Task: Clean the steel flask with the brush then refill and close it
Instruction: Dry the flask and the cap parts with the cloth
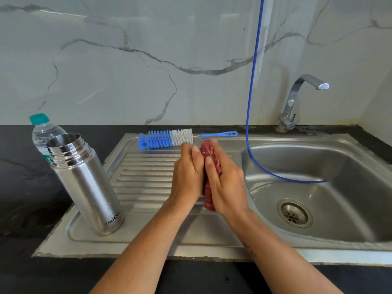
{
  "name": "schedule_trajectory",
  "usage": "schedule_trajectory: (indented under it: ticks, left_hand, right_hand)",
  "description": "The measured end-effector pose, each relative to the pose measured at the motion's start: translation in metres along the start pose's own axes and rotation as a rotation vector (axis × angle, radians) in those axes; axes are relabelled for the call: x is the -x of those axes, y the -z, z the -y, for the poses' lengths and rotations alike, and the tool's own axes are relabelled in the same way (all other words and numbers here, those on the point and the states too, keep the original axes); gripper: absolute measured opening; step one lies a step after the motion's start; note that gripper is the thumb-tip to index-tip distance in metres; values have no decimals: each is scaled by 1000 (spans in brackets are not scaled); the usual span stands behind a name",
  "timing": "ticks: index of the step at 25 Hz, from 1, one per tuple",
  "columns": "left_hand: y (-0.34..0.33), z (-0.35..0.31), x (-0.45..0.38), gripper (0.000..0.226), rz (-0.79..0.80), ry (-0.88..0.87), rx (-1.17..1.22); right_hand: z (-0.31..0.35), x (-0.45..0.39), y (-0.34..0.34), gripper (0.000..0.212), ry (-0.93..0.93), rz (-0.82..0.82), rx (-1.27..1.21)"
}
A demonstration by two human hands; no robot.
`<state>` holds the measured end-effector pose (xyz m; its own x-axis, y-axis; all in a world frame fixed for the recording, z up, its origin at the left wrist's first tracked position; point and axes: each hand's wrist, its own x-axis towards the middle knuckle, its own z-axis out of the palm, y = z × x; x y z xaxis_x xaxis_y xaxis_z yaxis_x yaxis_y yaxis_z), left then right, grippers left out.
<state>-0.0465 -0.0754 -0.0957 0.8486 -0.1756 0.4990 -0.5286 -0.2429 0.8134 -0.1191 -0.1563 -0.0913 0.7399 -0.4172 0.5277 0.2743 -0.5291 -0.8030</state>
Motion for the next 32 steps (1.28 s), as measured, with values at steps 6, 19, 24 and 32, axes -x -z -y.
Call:
schedule_trajectory:
  ticks: [6, 19, 24, 32]
  left_hand:
    - [5, -2, 6, 17, 117, -201, -2]
    - [85, 34, 33, 44, 117, 268, -321]
    - [93, 48, 25, 80, -6, 398, -361]
    - [94, 54, 22, 91, -37, 460, -358]
  right_hand:
    - [-6, -12, 5, 28, -234, -46, -335]
    - [-2, -26, 20, 33, -604, -245, -731]
    - [2, -23, 27, 29, -612, -270, -773]
    - [-4, -27, 30, 25, -725, -302, -894]
